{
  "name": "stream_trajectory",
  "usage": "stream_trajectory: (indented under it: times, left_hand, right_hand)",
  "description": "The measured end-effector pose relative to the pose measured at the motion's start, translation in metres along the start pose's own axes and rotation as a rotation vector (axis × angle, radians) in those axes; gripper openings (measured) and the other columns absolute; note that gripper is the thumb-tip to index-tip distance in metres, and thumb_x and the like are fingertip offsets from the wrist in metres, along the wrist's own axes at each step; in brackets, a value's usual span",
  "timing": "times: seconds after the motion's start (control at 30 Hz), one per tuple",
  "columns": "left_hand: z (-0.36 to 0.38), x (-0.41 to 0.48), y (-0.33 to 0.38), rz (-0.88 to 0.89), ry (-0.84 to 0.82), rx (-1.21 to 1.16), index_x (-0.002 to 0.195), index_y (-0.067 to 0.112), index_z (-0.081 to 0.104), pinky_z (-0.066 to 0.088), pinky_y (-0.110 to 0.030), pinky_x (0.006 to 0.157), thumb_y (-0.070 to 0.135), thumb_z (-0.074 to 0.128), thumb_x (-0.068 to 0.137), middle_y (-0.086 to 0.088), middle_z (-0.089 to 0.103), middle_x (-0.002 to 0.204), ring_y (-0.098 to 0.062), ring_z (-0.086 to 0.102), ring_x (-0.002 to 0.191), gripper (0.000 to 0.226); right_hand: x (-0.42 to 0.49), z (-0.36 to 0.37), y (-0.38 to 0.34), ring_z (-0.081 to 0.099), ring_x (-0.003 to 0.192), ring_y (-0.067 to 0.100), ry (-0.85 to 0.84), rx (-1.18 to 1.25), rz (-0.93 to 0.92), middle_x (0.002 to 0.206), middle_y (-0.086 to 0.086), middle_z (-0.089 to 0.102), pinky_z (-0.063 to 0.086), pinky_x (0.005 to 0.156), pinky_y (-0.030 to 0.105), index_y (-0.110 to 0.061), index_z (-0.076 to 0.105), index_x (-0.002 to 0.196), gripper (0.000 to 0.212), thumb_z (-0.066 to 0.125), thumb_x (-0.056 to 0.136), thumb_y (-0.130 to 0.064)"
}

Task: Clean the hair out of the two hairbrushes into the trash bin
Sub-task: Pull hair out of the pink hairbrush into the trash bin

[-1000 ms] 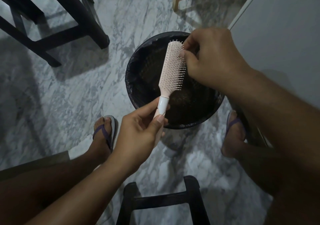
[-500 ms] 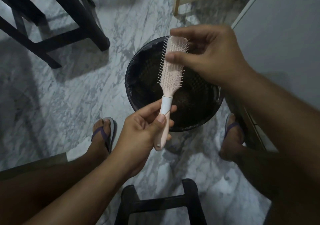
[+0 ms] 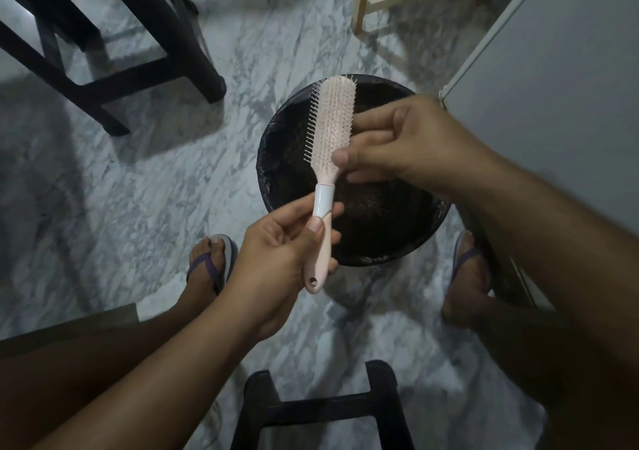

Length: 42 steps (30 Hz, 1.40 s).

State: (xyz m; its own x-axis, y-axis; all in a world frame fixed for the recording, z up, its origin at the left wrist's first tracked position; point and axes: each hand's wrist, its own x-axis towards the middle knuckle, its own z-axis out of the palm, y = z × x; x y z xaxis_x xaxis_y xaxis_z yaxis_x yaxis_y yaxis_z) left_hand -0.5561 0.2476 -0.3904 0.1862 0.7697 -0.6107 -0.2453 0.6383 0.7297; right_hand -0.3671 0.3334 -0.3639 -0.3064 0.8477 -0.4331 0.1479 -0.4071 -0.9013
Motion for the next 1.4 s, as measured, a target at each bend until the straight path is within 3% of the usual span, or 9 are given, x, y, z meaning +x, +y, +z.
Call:
stream_trajectory:
  times: [0.13,0.27,0.4,0.53,0.67,0.83,1.03,1.27,1.4]
  left_hand:
    - [0.001,0.002,0.005,0.027,0.014,0.004,0.130,0.012,0.062,0.058,-0.029,0.062,0.005,0.051,0.098,-0.002,0.075,0.117,-0.009,0.067,0.078,0.035]
    - [-0.003,0.002,0.004,0.025,0.038,0.019,0.131,0.011,0.062,0.058,-0.031,0.063,0.005,0.052,0.098,0.000,0.075,0.117,-0.009,0.068,0.080,0.035]
    - [-0.003,0.000,0.002,0.029,0.035,0.055,0.130,0.013,0.063,0.059,-0.033,0.066,0.007,0.054,0.096,0.000,0.075,0.117,-0.010,0.068,0.083,0.035]
    - [-0.002,0.002,0.002,0.024,0.049,0.041,0.130,0.011,0.063,0.058,-0.031,0.064,0.007,0.055,0.096,0.000,0.075,0.116,-0.009,0.069,0.081,0.035]
    - [-0.001,0.002,0.001,0.030,0.045,0.060,0.129,0.015,0.065,0.058,-0.031,0.065,0.008,0.056,0.096,0.001,0.076,0.113,-0.009,0.069,0.083,0.035]
    - [0.000,0.003,0.003,0.060,0.040,0.065,0.131,0.014,0.063,0.057,-0.030,0.065,0.007,0.056,0.096,0.000,0.075,0.117,-0.011,0.068,0.083,0.036]
    - [0.000,0.001,-0.003,0.028,0.040,0.047,0.129,0.013,0.063,0.058,-0.032,0.065,0.006,0.055,0.097,0.001,0.076,0.115,-0.011,0.068,0.083,0.034]
    - [-0.002,0.003,-0.004,0.021,0.057,0.066,0.128,0.014,0.064,0.057,-0.032,0.067,0.007,0.055,0.096,0.001,0.075,0.116,-0.010,0.069,0.084,0.033]
    - [-0.001,0.003,-0.006,0.019,0.063,0.083,0.129,0.014,0.064,0.057,-0.031,0.066,0.007,0.056,0.097,0.002,0.076,0.115,-0.009,0.069,0.084,0.034]
  right_hand:
    - [0.003,-0.007,-0.004,0.078,0.076,0.025,0.138,-0.050,-0.046,0.081,0.015,0.078,0.065,0.066,0.028,0.004,0.074,0.095,0.018,0.078,0.082,-0.008]
    - [0.012,-0.024,-0.005,0.069,0.054,0.008,0.365,-0.114,-0.224,0.069,0.002,0.076,0.058,0.053,0.020,0.003,0.073,0.096,0.014,0.071,0.092,-0.010]
    - [0.016,-0.043,-0.004,0.060,0.051,0.004,0.586,-0.239,-0.378,0.076,0.001,0.073,0.052,0.053,0.023,-0.004,0.069,0.095,0.013,0.066,0.096,-0.017]
    - [0.014,-0.023,0.001,0.065,0.058,0.014,0.395,-0.447,-0.487,0.080,0.006,0.072,0.056,0.056,0.033,-0.005,0.068,0.094,0.017,0.071,0.092,-0.022]
    - [0.008,-0.001,0.008,0.061,0.071,0.011,0.141,-0.831,-0.560,0.100,0.004,0.064,0.052,0.068,0.017,-0.019,0.075,0.108,0.046,0.089,0.070,-0.040]
    - [0.014,0.000,0.007,0.069,0.076,0.012,0.190,-0.816,-0.682,0.088,0.002,0.074,0.057,0.071,0.030,-0.013,0.081,0.092,0.017,0.083,0.080,-0.025]
    - [0.011,-0.011,-0.006,0.072,0.065,0.017,0.441,-0.488,-0.574,0.077,0.009,0.075,0.061,0.068,0.036,-0.005,0.077,0.097,0.014,0.072,0.090,-0.017]
    - [0.003,-0.029,-0.025,0.070,0.065,0.012,0.633,-0.368,-0.695,0.077,0.003,0.071,0.062,0.066,0.035,-0.006,0.072,0.095,0.013,0.068,0.095,-0.018]
    - [0.000,-0.043,-0.029,0.070,0.065,0.003,0.805,-0.210,-0.644,0.065,-0.004,0.068,0.055,0.067,0.017,-0.010,0.070,0.074,0.021,0.061,0.091,-0.018]
